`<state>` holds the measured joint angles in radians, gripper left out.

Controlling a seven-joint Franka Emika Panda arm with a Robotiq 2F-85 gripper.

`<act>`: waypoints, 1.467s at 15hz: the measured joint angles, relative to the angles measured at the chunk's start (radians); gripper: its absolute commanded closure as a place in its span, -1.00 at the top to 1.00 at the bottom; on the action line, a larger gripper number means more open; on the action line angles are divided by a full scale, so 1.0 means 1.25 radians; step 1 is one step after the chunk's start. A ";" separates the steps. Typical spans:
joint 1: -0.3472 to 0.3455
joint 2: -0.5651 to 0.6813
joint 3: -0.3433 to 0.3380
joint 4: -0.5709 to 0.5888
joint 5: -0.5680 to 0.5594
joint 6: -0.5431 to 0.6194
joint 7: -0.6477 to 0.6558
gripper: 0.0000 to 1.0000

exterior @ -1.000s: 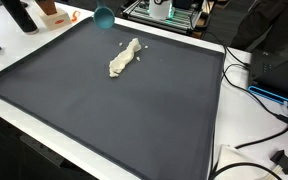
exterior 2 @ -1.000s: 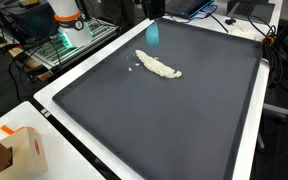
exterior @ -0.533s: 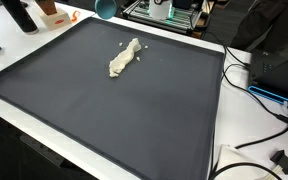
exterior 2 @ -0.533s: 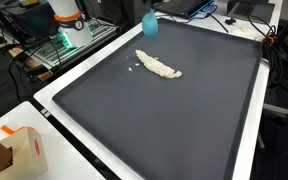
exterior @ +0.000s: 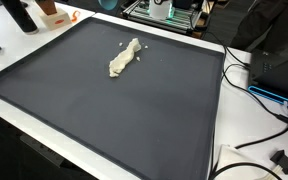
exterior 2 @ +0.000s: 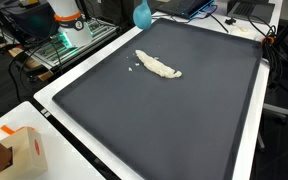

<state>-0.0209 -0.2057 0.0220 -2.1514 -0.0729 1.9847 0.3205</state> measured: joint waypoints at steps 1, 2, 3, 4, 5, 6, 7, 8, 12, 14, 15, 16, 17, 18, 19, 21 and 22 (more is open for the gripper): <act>0.001 -0.004 0.004 0.000 -0.009 -0.014 -0.022 -0.50; 0.002 -0.008 0.007 0.000 -0.016 -0.026 -0.046 0.00; 0.003 -0.012 0.009 0.000 -0.022 -0.035 -0.067 0.00; 0.004 -0.015 0.011 0.000 -0.025 -0.041 -0.081 0.00; 0.004 -0.017 0.012 0.000 -0.025 -0.043 -0.088 0.00; 0.004 -0.019 0.012 0.000 -0.026 -0.044 -0.090 0.00; 0.004 -0.019 0.012 0.000 -0.026 -0.044 -0.092 0.00; 0.004 -0.019 0.012 0.000 -0.027 -0.045 -0.093 0.00; 0.004 -0.018 0.011 0.001 -0.023 -0.045 -0.098 -0.50; 0.004 -0.012 -0.007 0.003 0.017 -0.044 -0.165 -0.50; 0.003 -0.007 -0.024 0.004 0.049 -0.044 -0.222 -0.50; 0.003 -0.001 -0.042 0.004 0.082 -0.044 -0.282 -0.50; 0.002 0.005 -0.061 0.004 0.112 -0.044 -0.343 -0.50; -0.001 0.013 -0.079 0.003 0.143 -0.044 -0.404 -0.50; -0.002 0.021 -0.096 0.003 0.173 -0.044 -0.464 -0.50; -0.005 0.043 -0.126 0.002 0.233 -0.045 -0.580 -0.50; -0.008 0.057 -0.138 0.001 0.266 -0.047 -0.638 -0.50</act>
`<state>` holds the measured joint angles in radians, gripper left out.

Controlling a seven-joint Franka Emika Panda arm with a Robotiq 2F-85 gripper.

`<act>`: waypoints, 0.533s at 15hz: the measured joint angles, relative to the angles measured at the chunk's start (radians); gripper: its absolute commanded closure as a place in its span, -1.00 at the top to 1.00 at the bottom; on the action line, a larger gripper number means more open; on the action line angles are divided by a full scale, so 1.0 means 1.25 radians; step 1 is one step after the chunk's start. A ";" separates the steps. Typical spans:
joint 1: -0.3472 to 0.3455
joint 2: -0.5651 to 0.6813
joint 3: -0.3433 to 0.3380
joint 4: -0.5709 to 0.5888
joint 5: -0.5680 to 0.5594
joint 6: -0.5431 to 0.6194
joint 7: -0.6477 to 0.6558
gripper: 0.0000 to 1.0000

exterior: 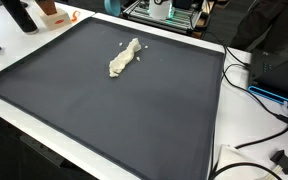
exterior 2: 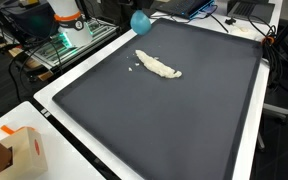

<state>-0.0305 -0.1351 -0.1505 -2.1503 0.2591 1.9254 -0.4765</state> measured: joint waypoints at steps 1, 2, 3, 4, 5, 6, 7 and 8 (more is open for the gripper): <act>-0.003 0.015 -0.010 0.000 0.032 -0.005 -0.054 -0.50; -0.007 0.032 -0.018 -0.001 0.064 -0.012 -0.105 -0.50; -0.012 0.050 -0.023 0.000 0.094 -0.024 -0.154 -0.50; -0.019 0.069 -0.027 0.001 0.122 -0.039 -0.202 -0.50; -0.026 0.088 -0.028 0.002 0.149 -0.058 -0.247 -0.50; -0.034 0.107 -0.028 0.004 0.172 -0.080 -0.288 -0.50; -0.043 0.126 -0.028 0.006 0.193 -0.104 -0.327 -0.50; -0.051 0.145 -0.028 0.008 0.209 -0.129 -0.358 -0.50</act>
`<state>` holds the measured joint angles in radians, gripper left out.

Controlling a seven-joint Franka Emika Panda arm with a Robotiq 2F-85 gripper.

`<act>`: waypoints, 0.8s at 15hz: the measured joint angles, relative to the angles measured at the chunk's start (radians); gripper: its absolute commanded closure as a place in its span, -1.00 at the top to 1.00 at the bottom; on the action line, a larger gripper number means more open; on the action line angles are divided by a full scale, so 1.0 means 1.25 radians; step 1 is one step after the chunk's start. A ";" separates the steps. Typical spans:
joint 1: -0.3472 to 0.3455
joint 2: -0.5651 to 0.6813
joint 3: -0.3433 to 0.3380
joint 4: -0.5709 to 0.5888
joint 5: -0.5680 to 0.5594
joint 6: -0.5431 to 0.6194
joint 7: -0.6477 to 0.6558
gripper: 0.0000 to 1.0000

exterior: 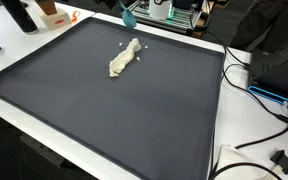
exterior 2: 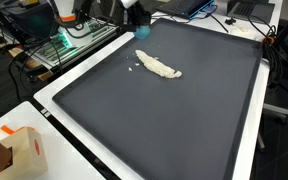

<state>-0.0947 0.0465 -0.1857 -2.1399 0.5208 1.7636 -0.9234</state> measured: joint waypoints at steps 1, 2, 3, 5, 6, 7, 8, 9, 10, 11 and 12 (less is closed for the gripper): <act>-0.009 0.019 0.000 0.003 0.014 -0.025 -0.022 -0.50; -0.019 0.036 0.000 0.006 0.027 -0.047 -0.038 -0.50; -0.028 0.052 0.000 0.008 0.038 -0.062 -0.048 -0.50; -0.047 0.079 0.001 0.010 0.058 -0.075 -0.064 -0.50; -0.055 0.091 0.001 0.010 0.069 -0.077 -0.072 -0.50; -0.063 0.102 0.001 0.010 0.082 -0.077 -0.081 -0.50; -0.071 0.113 0.001 0.010 0.097 -0.077 -0.090 -0.50; -0.078 0.123 0.001 0.009 0.114 -0.077 -0.100 -0.50; -0.085 0.133 0.001 0.009 0.132 -0.077 -0.114 -0.50; -0.092 0.141 0.001 0.008 0.149 -0.077 -0.128 -0.50; -0.098 0.150 0.001 0.007 0.165 -0.077 -0.140 -0.50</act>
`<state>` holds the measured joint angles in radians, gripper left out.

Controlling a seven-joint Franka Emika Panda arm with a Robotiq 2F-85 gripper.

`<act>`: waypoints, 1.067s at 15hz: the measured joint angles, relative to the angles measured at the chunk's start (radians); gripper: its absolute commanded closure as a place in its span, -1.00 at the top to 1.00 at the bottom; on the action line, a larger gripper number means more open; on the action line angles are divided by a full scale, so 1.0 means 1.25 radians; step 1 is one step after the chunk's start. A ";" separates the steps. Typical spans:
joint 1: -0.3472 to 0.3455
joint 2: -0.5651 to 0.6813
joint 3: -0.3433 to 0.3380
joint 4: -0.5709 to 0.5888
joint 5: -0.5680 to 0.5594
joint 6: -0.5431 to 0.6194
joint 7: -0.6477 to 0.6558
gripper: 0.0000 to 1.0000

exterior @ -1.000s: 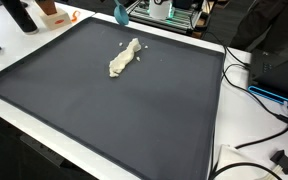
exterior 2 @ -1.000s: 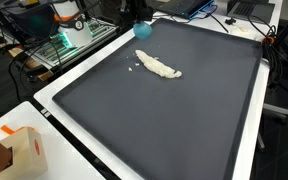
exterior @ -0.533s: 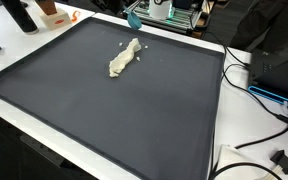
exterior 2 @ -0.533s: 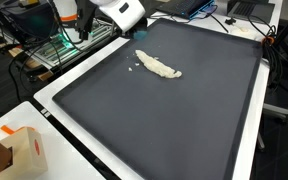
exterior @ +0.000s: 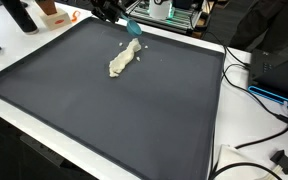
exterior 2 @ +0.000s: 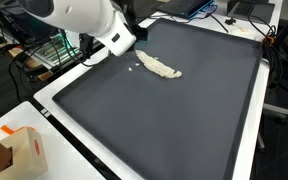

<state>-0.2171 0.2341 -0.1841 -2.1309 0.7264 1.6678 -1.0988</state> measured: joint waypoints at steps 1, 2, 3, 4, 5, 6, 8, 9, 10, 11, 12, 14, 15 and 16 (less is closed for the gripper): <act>-0.006 0.008 0.000 -0.001 0.014 0.000 -0.009 -0.50; -0.011 0.015 0.000 -0.002 0.026 0.001 -0.017 -0.50; -0.015 0.023 0.000 -0.003 0.037 0.001 -0.023 -0.50; -0.019 0.030 0.000 -0.004 0.046 0.001 -0.028 -0.50; -0.022 0.036 0.000 -0.004 0.054 0.002 -0.033 -0.50; -0.023 0.042 0.000 -0.005 0.060 0.006 -0.034 -0.50; -0.023 0.053 0.001 -0.009 0.066 0.023 -0.035 -0.50; -0.023 0.058 0.002 -0.012 0.067 0.033 -0.035 -0.50; -0.023 0.062 0.003 -0.015 0.068 0.044 -0.035 -0.50; -0.023 0.067 0.004 -0.017 0.069 0.058 -0.035 -0.50; -0.023 0.072 0.004 -0.020 0.072 0.067 -0.035 -0.50; -0.023 0.079 0.004 -0.025 0.081 0.087 -0.035 -0.50; -0.023 0.080 0.005 -0.029 0.086 0.101 -0.035 -0.50; -0.023 0.080 0.005 -0.035 0.090 0.116 -0.035 -0.50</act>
<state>-0.2463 0.3344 -0.1776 -2.1750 0.8391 1.8133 -1.1427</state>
